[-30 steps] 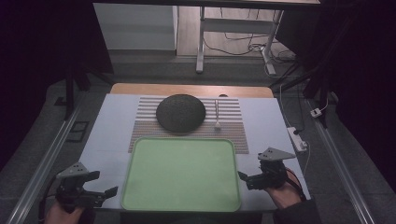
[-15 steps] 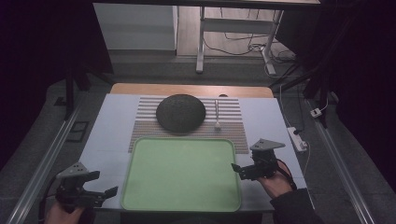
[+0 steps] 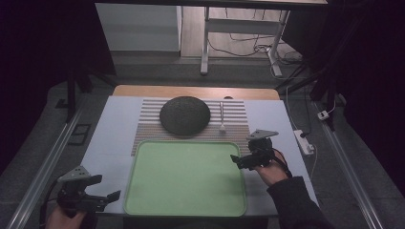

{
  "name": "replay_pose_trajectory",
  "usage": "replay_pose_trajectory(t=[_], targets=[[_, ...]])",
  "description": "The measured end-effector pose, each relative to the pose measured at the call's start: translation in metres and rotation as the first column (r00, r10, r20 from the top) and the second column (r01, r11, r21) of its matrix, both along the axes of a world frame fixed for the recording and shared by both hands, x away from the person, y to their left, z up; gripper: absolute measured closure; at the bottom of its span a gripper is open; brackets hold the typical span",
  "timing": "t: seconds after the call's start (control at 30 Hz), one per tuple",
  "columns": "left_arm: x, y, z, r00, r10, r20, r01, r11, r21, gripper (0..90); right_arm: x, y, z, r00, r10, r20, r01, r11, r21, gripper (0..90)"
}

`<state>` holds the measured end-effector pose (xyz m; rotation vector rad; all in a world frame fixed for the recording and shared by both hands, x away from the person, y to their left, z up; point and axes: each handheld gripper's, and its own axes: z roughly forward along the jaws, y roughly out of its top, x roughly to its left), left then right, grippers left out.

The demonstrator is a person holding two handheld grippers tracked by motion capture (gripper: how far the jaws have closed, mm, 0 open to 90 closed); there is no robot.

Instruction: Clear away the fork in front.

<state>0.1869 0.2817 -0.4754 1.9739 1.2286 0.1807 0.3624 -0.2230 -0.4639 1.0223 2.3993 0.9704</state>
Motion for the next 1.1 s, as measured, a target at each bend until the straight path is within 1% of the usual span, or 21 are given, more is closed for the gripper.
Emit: replay_pose_trajectory(t=[0.1,0.13,0.17,0.2,0.23,0.33,0.43,0.47,0.5,0.67,0.83,0.93,0.97,1.0,1.1], targets=[[0.000,0.000,0.000,1.0000,0.000,0.000,0.000,1.0000,-0.001,2.1,0.009,0.005,-0.003,1.0000,-0.005,0.007,0.005,0.999,-0.044,0.0],[0.000,0.000,0.000,1.0000,-0.001,-0.001,0.001,1.0000,-0.002,2.1,0.009,0.005,-0.003,1.0000,-0.005,0.007,0.005,0.999,-0.044,0.0],[0.000,0.000,0.000,1.0000,-0.001,-0.001,0.001,1.0000,-0.002,2.1,0.015,0.009,-0.005,0.9998,-0.006,0.018,0.007,0.998,-0.067,0.0],[0.000,0.000,0.000,1.0000,-0.002,-0.001,0.002,1.0000,-0.003,2.1,0.015,0.009,-0.005,0.9998,-0.006,0.018,0.007,0.998,-0.067,0.0],[0.000,0.000,0.000,1.0000,-0.003,-0.002,0.003,1.0000,-0.005,2.1,0.020,0.012,-0.007,0.9997,-0.003,0.025,0.006,0.996,-0.088,0.0],[0.000,0.001,0.000,1.0000,-0.006,-0.002,0.006,0.9999,-0.008,2.0,0.029,0.016,-0.009,0.9996,-0.003,0.029,0.006,0.993,-0.120,0.0],[0.000,0.001,0.000,1.0000,-0.006,-0.003,0.006,0.9999,-0.010,2.0,0.038,0.019,-0.011,0.9995,-0.011,0.031,0.015,0.991,-0.136,0.0],[0.000,0.001,0.000,1.0000,-0.007,-0.003,0.007,0.9999,-0.010,2.0,0.038,0.019,-0.011,0.9995,-0.011,0.031,0.015,0.991,-0.136,0.0],[0.000,0.001,0.000,1.0000,-0.007,-0.003,0.007,0.9999,-0.011,2.0,0.044,0.021,-0.012,0.9992,-0.021,0.035,0.026,0.990,-0.141,0.0],[0.001,0.001,0.000,1.0000,-0.008,-0.004,0.008,0.9999,-0.014,2.0,0.057,0.027,-0.013,0.9984,-0.023,0.051,0.032,0.986,-0.166,0.0],[0.001,0.002,0.000,0.9999,-0.012,-0.004,0.012,0.9997,-0.022,1.5,0.070,0.035,-0.017,0.9972,-0.032,0.068,0.046,0.974,-0.221,0.0],[0.001,0.003,0.000,0.9999,-0.014,-0.005,0.014,0.9995,-0.030,1.4,0.074,0.039,-0.018,0.9969,-0.030,0.072,0.046,0.972,-0.231,0.0],[0.001,0.003,0.000,0.9999,-0.015,-0.005,0.015,0.9993,-0.033,1.1,0.077,0.043,-0.019,0.9963,-0.026,0.082,0.046,0.966,-0.255,0.0],[0.001,0.003,0.000,0.9999,-0.015,-0.005,0.015,0.9993,-0.034,1.1,0.077,0.043,-0.019,0.9963,-0.026,0.082,0.046,0.966,-0.255,0.0],[0.001,0.003,0.000,0.9999,-0.016,-0.005,0.016,0.9993,-0.035,1.1,0.084,0.051,-0.022,0.9943,-0.007,0.107,0.039,0.954,-0.297,0.2]])
